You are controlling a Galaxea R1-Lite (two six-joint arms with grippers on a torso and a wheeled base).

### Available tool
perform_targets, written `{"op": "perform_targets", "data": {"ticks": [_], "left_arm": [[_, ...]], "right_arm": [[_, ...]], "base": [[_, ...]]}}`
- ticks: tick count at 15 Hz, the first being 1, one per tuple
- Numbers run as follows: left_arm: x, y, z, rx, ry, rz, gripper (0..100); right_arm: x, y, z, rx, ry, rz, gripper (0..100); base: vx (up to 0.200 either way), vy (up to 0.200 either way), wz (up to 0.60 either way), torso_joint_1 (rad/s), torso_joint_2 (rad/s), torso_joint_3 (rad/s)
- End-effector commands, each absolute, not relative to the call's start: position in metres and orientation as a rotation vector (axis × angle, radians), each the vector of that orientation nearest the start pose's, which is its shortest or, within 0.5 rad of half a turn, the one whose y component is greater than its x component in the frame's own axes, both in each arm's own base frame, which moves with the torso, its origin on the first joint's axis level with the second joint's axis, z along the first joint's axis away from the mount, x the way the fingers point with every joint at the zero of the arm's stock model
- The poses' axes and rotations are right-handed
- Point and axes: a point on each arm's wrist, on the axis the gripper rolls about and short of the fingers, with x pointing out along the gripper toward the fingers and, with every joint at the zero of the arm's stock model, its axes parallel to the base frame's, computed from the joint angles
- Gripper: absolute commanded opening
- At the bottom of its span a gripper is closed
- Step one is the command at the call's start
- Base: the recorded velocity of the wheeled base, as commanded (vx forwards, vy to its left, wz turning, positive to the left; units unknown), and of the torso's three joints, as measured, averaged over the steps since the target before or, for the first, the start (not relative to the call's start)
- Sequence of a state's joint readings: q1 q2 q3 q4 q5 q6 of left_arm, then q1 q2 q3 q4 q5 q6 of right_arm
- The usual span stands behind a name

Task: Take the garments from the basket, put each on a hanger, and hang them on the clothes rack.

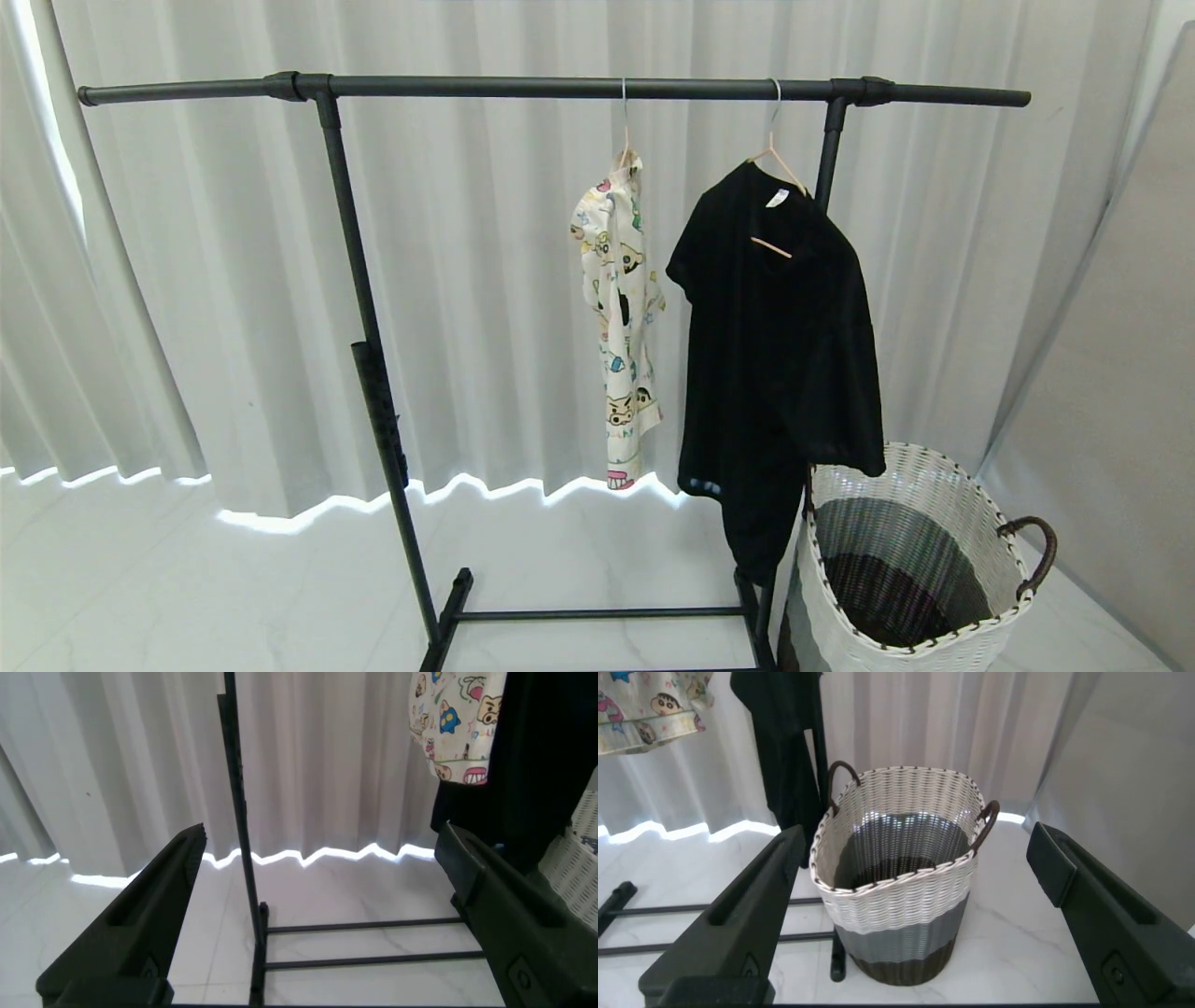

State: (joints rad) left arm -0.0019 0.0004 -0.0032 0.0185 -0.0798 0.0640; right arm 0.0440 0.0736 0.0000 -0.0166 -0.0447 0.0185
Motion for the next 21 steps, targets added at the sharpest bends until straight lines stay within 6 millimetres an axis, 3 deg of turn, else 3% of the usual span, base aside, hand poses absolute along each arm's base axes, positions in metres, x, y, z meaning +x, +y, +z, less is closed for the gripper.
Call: {"op": "perform_targets", "data": {"ticks": [1,21], "left_arm": [[-0.0231,-0.0017,0.0744,0.064,0.013,-0.083,100],[-0.0231,-0.0018,0.0744,0.064,0.013,-0.082,100]], "right_arm": [[-0.0169,-0.0018,0.0787,0.016,0.058,-0.001,100],[-0.0201,-0.0014,0.0777,0.002,0.021,-0.031,100]], "base": [[0.000,0.000,0.00,0.000,0.00,0.000],[0.000,0.000,0.00,0.000,0.00,0.000]]}}
